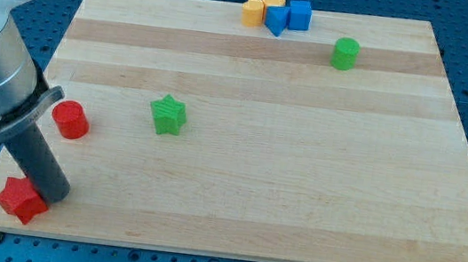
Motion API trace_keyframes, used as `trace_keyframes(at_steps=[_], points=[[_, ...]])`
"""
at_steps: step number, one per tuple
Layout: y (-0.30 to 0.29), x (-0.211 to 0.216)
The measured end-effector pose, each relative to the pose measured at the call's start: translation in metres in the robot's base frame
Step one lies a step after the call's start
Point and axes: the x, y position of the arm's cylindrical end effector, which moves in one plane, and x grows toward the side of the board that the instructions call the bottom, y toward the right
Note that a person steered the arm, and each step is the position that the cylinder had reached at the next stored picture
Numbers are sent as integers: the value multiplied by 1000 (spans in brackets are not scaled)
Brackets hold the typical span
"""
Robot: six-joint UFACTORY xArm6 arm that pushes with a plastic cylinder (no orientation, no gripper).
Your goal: Slightly move the red star to the bottom left side of board
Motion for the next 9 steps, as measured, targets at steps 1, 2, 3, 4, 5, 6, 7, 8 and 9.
trace_keyframes(at_steps=[1,2,3,4,5,6,7,8,9], points=[[30,16],[27,33],[10,34],[1,32],[-13,31],[-26,30],[-34,30],[0,35],[68,33]])
